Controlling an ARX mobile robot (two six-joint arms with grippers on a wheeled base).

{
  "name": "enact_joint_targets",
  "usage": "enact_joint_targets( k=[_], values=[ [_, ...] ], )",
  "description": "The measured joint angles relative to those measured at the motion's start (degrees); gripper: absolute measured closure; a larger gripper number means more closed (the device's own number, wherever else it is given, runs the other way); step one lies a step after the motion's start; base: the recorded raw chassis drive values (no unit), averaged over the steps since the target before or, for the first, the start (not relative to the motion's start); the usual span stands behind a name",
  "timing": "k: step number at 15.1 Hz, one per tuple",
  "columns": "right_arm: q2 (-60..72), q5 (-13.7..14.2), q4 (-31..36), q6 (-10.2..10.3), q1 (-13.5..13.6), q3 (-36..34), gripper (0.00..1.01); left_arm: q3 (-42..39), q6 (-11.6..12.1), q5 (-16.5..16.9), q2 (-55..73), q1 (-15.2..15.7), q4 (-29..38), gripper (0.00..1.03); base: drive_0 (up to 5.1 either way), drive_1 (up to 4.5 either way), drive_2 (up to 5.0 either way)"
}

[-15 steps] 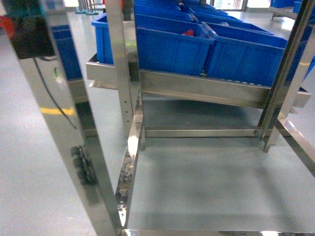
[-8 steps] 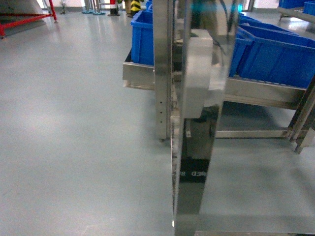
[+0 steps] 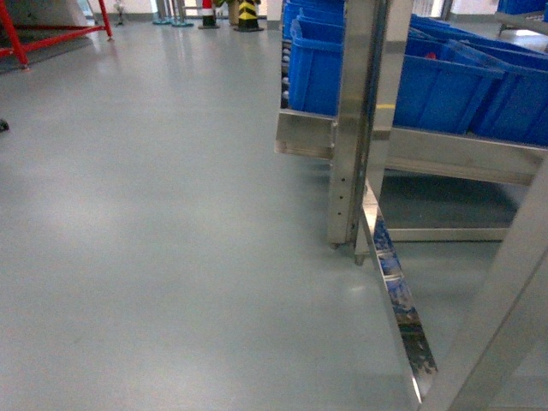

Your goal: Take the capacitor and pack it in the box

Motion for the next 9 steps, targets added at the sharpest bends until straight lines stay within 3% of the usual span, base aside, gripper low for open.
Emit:
enact_joint_targets(
  k=[9],
  values=[
    [0.0,0.04,0.02,0.0,0.0,0.0,0.03,0.0,0.02,0.0,0.0,0.0,-0.04,0.59,-4.9,2.58,2.6]
  ],
)
